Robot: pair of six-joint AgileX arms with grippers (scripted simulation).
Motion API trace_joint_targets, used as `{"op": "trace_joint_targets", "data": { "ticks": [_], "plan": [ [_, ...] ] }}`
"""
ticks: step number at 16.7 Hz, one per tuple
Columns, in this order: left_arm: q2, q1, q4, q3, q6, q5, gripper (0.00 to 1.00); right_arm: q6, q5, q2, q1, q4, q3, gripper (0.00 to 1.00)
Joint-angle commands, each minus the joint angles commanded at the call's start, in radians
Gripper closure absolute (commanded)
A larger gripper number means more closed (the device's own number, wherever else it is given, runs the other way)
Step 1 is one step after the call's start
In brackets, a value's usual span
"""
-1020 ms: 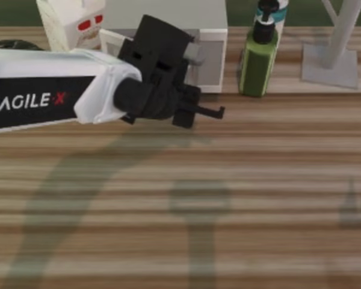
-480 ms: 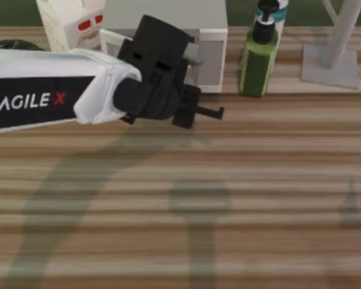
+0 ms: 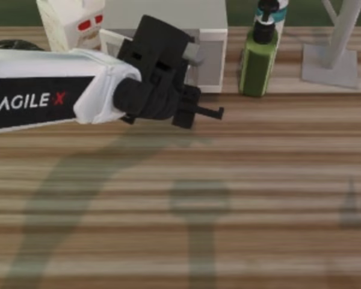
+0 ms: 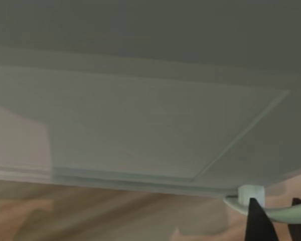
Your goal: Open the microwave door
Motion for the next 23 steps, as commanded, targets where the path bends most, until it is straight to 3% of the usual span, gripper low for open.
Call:
{"op": "trace_joint_targets", "data": {
  "ticks": [23],
  "plan": [
    [-0.022, 0.012, 0.012, -0.031, 0.039, 0.033, 1.00, 0.000, 0.000, 0.000, 0.000, 0.000, 0.000, 0.00]
  ]
}}
